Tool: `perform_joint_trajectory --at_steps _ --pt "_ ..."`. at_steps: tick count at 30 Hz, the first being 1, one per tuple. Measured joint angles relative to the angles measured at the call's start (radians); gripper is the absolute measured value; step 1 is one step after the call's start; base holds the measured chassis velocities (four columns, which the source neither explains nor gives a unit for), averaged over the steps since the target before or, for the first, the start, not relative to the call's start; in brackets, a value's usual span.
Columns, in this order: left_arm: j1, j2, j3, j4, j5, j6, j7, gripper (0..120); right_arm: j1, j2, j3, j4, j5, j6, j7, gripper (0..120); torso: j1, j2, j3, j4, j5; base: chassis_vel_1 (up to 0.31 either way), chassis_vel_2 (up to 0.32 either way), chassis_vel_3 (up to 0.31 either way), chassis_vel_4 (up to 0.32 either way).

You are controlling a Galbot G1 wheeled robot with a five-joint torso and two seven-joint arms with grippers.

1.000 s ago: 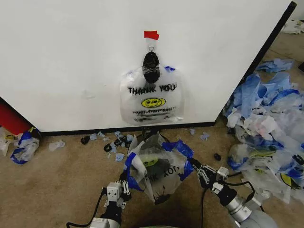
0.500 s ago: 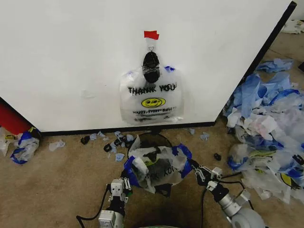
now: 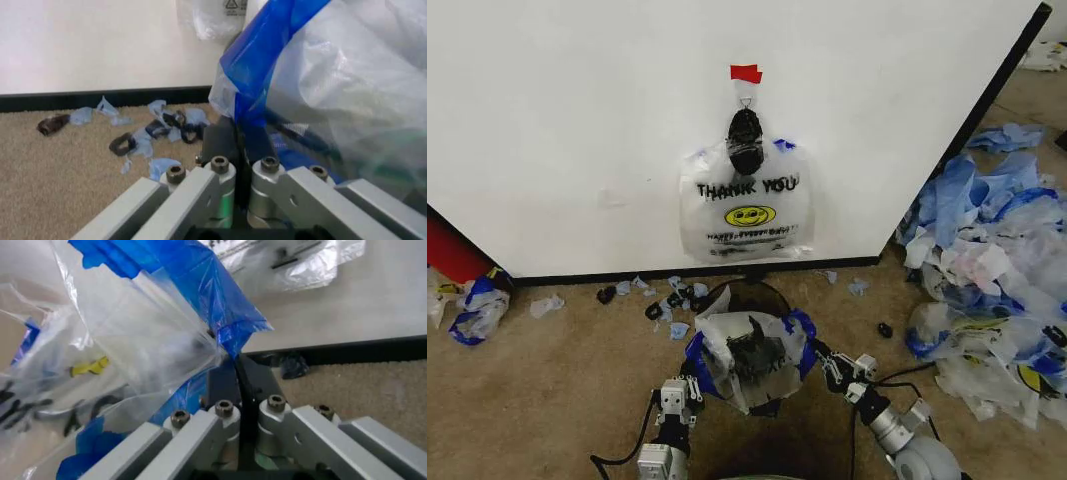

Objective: Pick up the garbage bag from the wall and place it over the trash bin.

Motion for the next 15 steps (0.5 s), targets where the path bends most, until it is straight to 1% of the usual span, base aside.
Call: perform_joint_trajectory --at_steps 8,11,15 --pt "-0.014 -0.017 -0.004 0.018 0.004 -0.007 -0.014 0 0.017 0.007 0.004 -0.03 0.004 0.005 0.0 0 0.0 0.0 0.0 0.0 0.0001 0.0 0.0 0.0 0.0" --pt "-0.018 -0.025 -0.009 0.042 0.029 -0.019 -0.024 0 0.029 0.012 0.0 -0.041 0.006 0.005 0.001 0 0.0 0.0 0.0 0.0 0.0001 0.0 0.0 0.0 0.0" --pt "-0.023 -0.02 -0.02 0.043 0.037 -0.016 -0.039 0 0.036 0.011 -0.003 -0.043 0.009 0.006 0.002 0 0.0 0.0 0.0 0.0001 0.0 0.0 0.0 0.0 0.0"
